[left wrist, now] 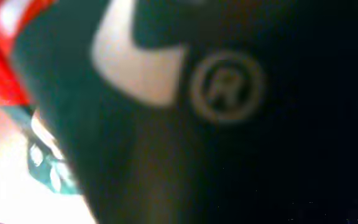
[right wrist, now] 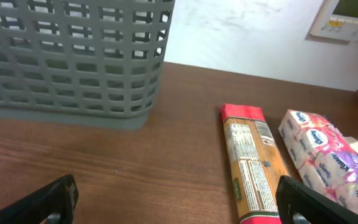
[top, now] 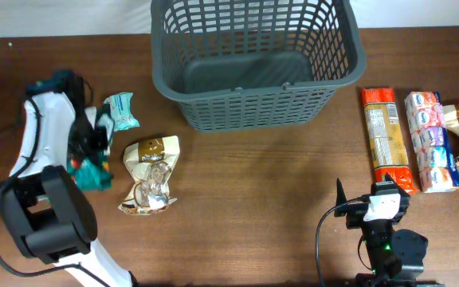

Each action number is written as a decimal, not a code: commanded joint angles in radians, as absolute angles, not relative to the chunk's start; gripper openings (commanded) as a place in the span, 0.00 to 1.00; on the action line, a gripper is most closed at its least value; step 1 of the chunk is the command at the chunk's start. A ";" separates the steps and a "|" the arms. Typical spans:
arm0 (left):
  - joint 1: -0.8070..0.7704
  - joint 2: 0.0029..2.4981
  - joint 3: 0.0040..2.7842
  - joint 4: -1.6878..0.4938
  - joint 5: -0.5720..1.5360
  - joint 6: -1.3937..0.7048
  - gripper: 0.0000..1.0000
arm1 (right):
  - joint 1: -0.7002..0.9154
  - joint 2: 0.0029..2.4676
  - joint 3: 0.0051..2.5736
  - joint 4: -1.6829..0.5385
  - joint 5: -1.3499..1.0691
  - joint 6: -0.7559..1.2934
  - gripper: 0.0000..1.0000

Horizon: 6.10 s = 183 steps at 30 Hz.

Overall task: Pack container
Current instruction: 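Lift the Nescafe pack and drop it into the grey basket, then move the left gripper back down to the Pantree cookie bag, then grasp the Pantree cookie bag with the left gripper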

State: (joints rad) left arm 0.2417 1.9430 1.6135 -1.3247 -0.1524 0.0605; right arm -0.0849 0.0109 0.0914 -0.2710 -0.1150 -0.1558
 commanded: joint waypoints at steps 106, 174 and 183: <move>0.010 1.557 1.777 -1.478 0.058 0.120 0.70 | -0.078 0.006 0.085 -0.273 -0.120 -0.144 0.99; 0.046 1.407 0.769 -0.578 0.169 -0.120 0.02 | -0.078 0.006 0.085 -0.273 -0.121 -0.144 0.99; 0.257 1.160 0.984 -0.718 0.174 -0.120 0.02 | -0.078 0.006 0.085 -0.273 -0.120 -0.144 0.99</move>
State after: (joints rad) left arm 0.1955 1.2629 0.8635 -0.7002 0.1692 -0.1143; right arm -0.0849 0.0101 0.0914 -0.2707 -0.1146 -0.1562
